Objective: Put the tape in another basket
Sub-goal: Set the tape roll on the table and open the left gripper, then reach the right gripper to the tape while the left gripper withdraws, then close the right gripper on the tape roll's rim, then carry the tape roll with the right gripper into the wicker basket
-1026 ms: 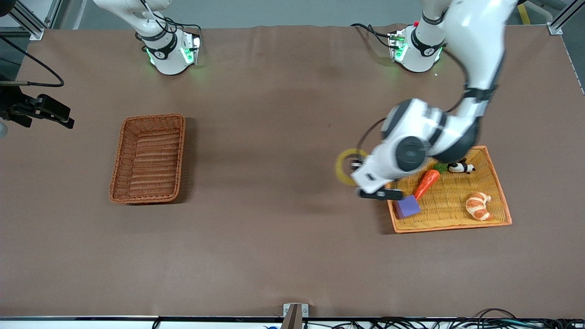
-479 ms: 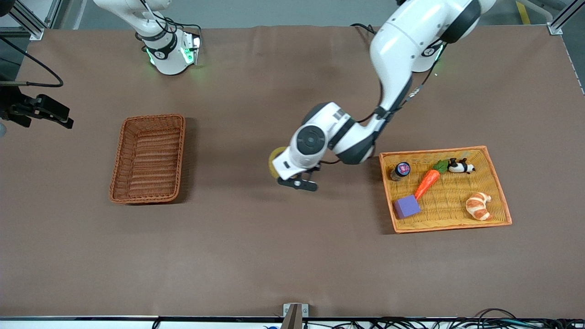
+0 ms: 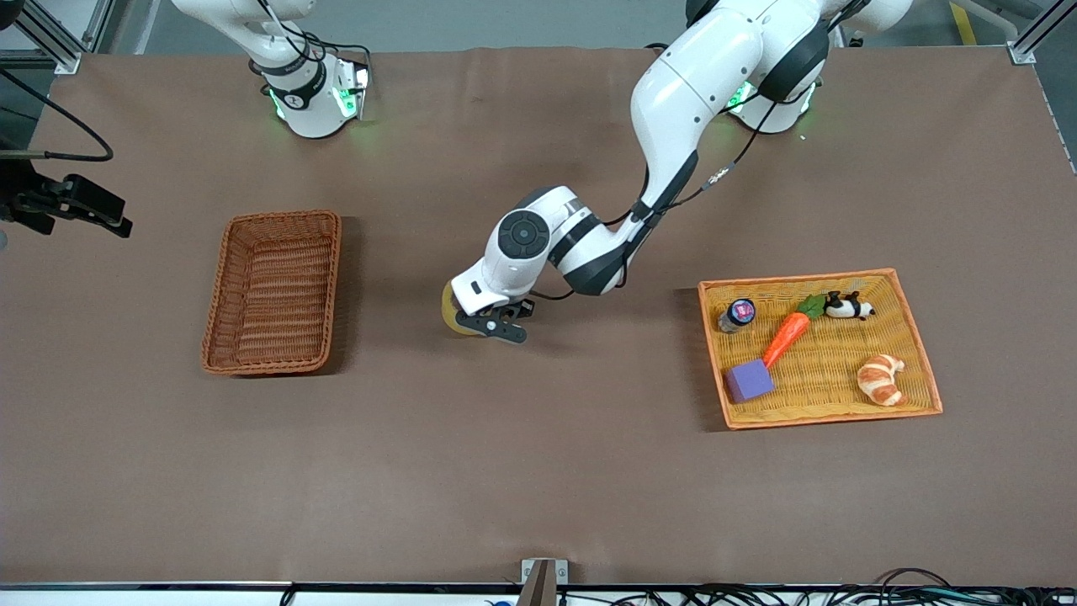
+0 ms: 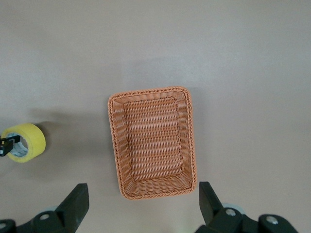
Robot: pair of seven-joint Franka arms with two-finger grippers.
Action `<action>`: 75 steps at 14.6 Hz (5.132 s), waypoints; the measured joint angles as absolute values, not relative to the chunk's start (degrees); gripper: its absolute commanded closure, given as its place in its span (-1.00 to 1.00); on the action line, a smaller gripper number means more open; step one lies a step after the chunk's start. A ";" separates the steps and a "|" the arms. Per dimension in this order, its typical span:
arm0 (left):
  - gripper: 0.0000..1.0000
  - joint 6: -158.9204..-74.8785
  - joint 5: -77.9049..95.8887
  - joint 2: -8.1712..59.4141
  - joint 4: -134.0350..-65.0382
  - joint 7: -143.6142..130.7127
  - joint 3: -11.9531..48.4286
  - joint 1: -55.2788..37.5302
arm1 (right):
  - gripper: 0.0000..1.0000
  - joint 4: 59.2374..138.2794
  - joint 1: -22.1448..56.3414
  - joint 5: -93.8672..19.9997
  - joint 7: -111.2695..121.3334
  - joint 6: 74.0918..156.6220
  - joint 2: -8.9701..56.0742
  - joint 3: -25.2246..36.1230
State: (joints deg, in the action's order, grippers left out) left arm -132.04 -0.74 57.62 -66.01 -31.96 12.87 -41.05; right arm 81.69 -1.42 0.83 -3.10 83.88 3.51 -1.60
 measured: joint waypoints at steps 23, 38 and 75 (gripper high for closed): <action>-1.00 -92.33 -1.84 22.30 -68.02 -18.80 7.94 -14.79 | -1.00 102.33 5.67 0.48 -10.87 115.49 13.58 -10.29; -1.00 -95.17 -1.82 2.62 -90.92 -12.42 8.73 -2.79 | -1.00 107.19 22.48 13.72 -33.34 140.59 32.91 -10.38; -1.00 -98.78 -0.24 3.12 -93.34 -8.48 8.81 -2.71 | 0.99 136.63 8.83 11.70 3.12 144.21 6.59 9.87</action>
